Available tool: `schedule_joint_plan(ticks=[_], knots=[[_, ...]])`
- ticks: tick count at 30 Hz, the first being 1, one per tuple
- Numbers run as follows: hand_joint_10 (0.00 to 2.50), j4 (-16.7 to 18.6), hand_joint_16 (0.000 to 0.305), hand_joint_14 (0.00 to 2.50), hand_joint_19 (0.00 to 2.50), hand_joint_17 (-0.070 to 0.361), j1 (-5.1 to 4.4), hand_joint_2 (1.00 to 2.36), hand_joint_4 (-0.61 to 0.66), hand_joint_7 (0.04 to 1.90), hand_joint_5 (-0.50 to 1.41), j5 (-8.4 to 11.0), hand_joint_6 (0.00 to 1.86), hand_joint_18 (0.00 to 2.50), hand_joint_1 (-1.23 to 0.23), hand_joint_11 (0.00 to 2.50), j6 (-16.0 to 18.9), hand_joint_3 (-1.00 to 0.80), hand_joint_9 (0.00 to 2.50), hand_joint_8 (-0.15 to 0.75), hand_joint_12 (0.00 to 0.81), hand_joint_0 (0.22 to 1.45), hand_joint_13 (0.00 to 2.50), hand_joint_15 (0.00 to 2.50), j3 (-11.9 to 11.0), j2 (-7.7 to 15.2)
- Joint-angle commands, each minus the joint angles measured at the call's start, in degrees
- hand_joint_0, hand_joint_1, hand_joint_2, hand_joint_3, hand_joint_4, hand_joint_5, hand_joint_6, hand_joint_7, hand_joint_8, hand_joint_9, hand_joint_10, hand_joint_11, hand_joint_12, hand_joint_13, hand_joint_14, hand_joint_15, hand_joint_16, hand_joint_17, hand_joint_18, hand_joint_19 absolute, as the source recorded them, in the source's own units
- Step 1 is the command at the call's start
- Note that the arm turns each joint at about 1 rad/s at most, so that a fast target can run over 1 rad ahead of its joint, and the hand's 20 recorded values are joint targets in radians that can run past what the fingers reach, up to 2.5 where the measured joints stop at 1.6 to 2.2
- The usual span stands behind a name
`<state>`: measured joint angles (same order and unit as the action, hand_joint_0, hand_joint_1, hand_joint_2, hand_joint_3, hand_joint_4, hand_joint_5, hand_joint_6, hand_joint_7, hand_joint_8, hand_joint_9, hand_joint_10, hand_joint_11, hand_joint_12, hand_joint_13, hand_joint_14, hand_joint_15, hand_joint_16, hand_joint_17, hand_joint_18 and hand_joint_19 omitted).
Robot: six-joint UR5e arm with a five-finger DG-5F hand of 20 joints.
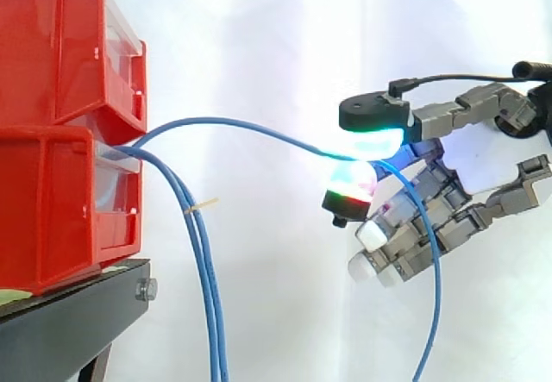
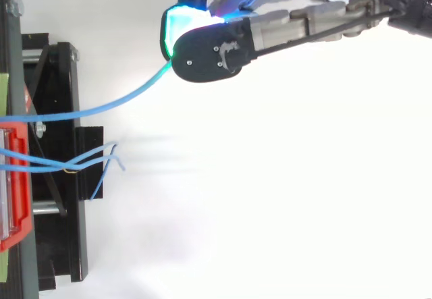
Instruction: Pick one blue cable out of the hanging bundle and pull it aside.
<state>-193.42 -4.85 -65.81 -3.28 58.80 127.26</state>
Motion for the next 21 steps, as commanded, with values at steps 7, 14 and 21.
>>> schedule_joint_plan(ticks=[7,14,21], knots=[[0.01,0.7,0.038,0.01,0.1,0.086,-0.69,1.02,0.07,1.19,-0.07,-1.52,0.87,0.48,-0.8,0.33,9.5,-0.02,1.0,0.289,0.342,0.6,0.66,0.22,2.6,0.0],[0.01,6.0,0.039,0.01,0.1,0.087,-1.3,1.02,0.07,1.18,-0.07,-2.92,0.88,0.49,-0.8,0.33,12.5,-0.02,1.01,0.29,0.345,0.6,0.67,0.22,3.9,0.0],[0.01,6.9,0.04,0.01,0.11,0.089,-1.56,1.02,0.07,1.18,-0.06,-3.1,0.88,0.49,-0.8,0.33,11.5,-0.03,1.01,0.297,0.35,0.6,0.67,0.23,3.9,0.1]])
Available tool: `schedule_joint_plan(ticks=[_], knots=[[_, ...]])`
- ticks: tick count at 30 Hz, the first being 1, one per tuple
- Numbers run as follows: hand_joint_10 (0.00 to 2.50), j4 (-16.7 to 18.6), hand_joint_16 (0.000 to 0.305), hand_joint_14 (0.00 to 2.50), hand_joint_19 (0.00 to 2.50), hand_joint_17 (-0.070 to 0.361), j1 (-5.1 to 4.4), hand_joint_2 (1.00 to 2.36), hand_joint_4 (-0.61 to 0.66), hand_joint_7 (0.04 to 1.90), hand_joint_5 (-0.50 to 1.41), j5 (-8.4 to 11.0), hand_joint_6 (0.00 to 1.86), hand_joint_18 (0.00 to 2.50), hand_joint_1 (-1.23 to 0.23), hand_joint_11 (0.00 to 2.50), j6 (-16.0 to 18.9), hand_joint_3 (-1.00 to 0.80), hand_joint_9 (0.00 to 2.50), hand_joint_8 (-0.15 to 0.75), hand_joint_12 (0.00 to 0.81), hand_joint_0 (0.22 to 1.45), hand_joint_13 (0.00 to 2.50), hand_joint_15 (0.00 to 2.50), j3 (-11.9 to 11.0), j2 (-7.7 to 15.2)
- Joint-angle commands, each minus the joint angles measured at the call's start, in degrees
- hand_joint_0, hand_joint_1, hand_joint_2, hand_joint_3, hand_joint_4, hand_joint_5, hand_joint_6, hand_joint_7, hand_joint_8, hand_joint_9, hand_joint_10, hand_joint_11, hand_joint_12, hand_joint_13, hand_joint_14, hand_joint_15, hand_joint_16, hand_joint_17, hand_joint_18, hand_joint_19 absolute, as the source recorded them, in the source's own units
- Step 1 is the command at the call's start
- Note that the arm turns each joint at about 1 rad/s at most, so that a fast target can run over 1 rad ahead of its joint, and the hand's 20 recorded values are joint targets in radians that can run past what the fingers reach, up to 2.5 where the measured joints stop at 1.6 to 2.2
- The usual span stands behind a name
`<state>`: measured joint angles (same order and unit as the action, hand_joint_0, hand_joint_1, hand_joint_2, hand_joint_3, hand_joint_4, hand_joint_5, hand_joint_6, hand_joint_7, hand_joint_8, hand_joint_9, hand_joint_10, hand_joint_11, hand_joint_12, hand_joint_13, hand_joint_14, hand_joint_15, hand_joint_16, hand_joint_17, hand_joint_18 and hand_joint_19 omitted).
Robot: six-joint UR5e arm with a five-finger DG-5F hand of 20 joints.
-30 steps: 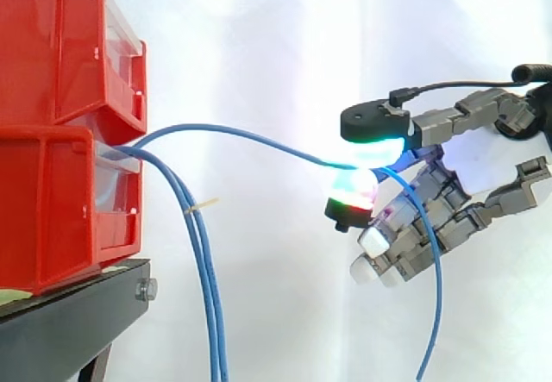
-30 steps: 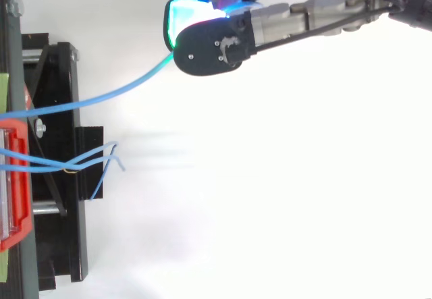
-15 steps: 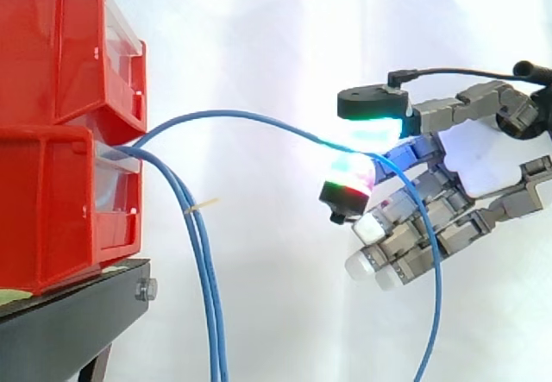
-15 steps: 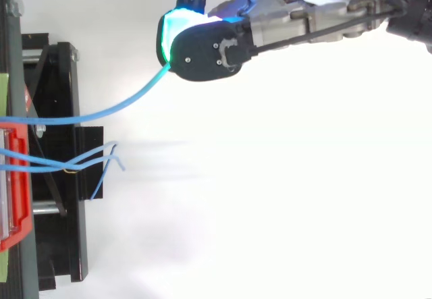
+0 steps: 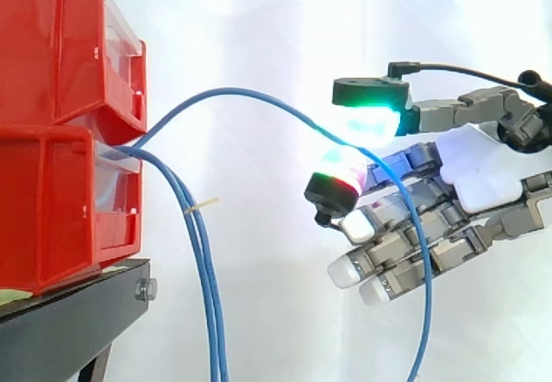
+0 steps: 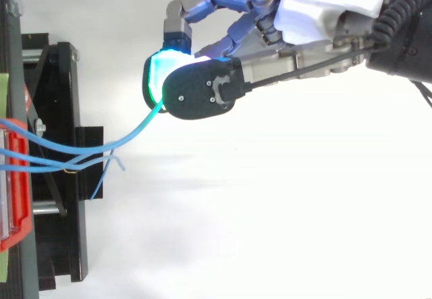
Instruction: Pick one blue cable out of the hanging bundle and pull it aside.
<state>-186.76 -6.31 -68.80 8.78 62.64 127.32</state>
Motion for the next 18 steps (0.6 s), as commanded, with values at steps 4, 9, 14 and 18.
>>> schedule_joint_plan(ticks=[4,9,14,18], knots=[[0.01,0.3,0.04,0.01,0.12,0.09,-0.2,1.02,0.07,1.19,-0.06,-0.19,0.88,0.5,-0.8,0.33,-0.7,-0.03,1.02,0.296,0.351,0.6,0.68,0.24,0.0,0.0],[0.01,0.3,0.04,0.01,0.12,0.09,-0.2,1.02,0.07,1.19,-0.06,0.07,0.88,0.5,-0.8,0.33,-0.9,-0.03,1.02,0.299,0.353,0.6,0.68,0.24,0.1,-0.1],[0.01,0.3,0.041,0.01,0.12,0.092,-0.2,1.02,0.07,1.17,-0.06,0.07,0.88,0.51,-0.79,0.34,-0.9,-0.03,1.02,0.3,0.354,0.6,0.68,0.24,0.1,-0.1],[0.01,0.3,0.041,0.01,0.12,0.092,-0.2,1.02,0.07,1.18,-0.06,0.07,0.88,0.51,-0.79,0.33,-0.9,-0.03,1.02,0.3,0.358,0.6,0.69,0.24,0.1,-0.1]])
